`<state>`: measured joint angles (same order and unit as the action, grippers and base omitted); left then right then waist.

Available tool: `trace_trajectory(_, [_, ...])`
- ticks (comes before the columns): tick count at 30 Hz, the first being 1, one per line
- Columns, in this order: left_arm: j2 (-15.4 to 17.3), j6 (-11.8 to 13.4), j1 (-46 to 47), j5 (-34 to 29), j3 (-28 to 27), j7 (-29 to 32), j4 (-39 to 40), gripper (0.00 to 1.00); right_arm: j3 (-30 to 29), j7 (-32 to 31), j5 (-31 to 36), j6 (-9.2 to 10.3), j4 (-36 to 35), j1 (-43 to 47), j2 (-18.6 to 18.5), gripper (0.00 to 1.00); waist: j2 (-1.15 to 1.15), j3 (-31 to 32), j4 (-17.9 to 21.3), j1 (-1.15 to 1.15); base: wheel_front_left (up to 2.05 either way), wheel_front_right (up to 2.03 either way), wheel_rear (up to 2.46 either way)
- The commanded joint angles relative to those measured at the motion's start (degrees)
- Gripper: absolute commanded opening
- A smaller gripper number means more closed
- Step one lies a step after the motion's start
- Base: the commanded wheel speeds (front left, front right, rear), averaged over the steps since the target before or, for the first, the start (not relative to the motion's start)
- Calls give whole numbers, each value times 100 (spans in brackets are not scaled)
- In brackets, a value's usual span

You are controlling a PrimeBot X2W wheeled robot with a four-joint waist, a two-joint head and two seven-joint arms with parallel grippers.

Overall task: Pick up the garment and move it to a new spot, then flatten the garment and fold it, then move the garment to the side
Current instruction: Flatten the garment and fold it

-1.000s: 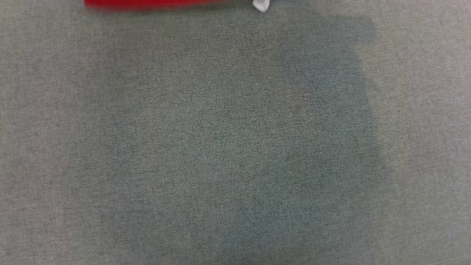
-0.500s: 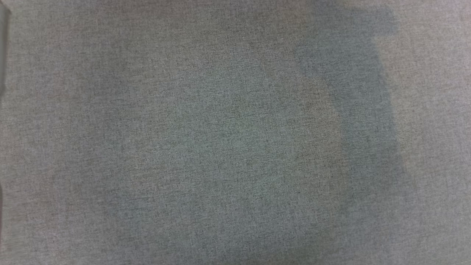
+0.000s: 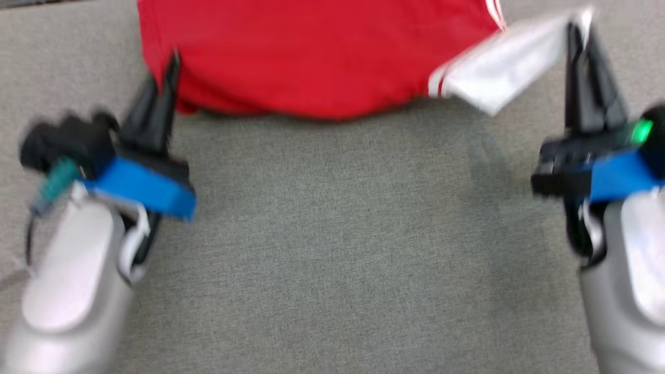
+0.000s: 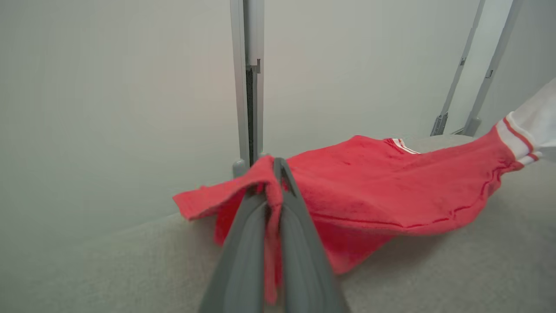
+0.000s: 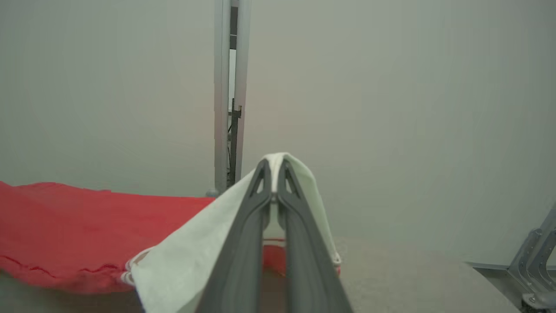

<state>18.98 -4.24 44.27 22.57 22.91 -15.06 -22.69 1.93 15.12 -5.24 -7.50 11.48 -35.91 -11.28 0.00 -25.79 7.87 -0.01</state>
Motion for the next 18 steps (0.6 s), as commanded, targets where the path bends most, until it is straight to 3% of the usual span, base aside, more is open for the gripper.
trace_trajectory(1, [-17,54,-414,26,-45,-14,136,0,-59,3,-82,2,-111,436,69,0,0,270,-14,1,0,0,0])
trace_trajectory(11, [-285,166,-2660,175,-382,-13,558,0,-253,2,-275,2,-302,2825,458,0,0,962,-107,1,0,0,0])
trace_trajectory(18, [-391,180,-3646,127,-647,-14,643,0,-217,-61,-287,2,-521,3987,639,0,0,1412,-97,1,0,0,0])
